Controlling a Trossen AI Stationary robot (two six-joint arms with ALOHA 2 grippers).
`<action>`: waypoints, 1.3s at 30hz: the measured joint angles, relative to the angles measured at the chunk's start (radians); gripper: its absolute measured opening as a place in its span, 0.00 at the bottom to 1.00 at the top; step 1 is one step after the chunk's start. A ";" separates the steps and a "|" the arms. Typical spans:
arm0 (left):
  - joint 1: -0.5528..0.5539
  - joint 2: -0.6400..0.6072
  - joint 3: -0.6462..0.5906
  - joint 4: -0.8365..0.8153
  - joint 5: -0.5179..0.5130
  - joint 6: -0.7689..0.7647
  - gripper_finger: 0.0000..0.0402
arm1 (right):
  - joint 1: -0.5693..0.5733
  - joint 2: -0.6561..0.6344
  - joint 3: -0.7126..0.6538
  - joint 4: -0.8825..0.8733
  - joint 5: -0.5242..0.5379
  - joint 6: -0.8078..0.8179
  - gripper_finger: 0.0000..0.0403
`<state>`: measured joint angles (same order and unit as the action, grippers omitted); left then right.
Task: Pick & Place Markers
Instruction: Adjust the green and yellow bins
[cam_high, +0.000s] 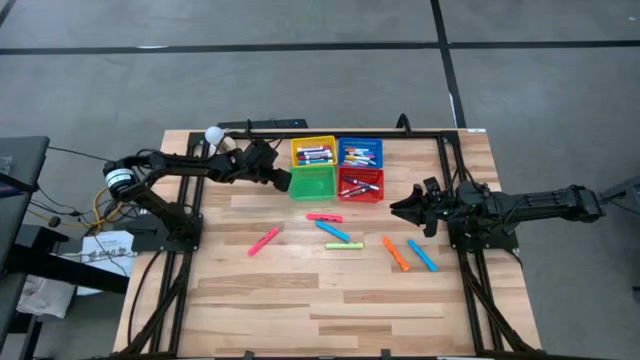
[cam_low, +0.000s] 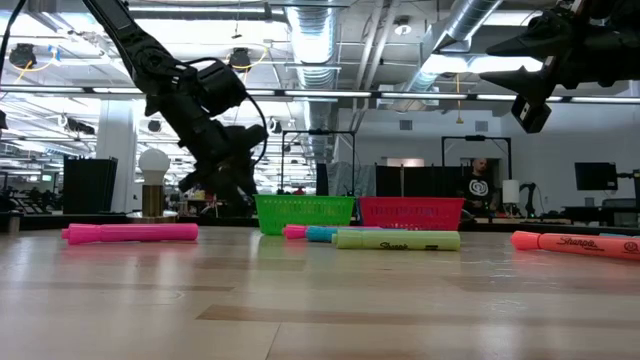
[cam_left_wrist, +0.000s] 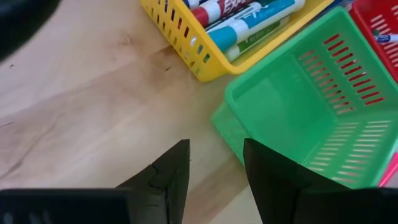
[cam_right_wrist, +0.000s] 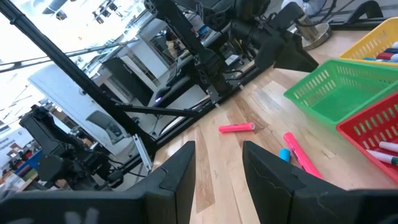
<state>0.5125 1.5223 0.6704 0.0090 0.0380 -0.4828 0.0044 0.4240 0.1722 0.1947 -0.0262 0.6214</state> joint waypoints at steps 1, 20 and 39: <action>0.000 0.000 0.000 0.003 0.000 0.000 0.37 | 0.000 0.000 0.000 0.000 0.000 0.000 0.30; 0.000 0.000 0.001 0.045 -0.002 0.014 0.37 | 0.000 0.000 0.000 0.000 0.000 0.000 0.31; 0.191 0.066 0.023 0.191 -0.049 0.120 0.37 | 0.000 0.000 0.000 0.000 -0.001 0.000 0.31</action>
<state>0.7036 1.5878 0.6932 0.2002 -0.0110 -0.3630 0.0042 0.4240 0.1722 0.1951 -0.0273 0.6216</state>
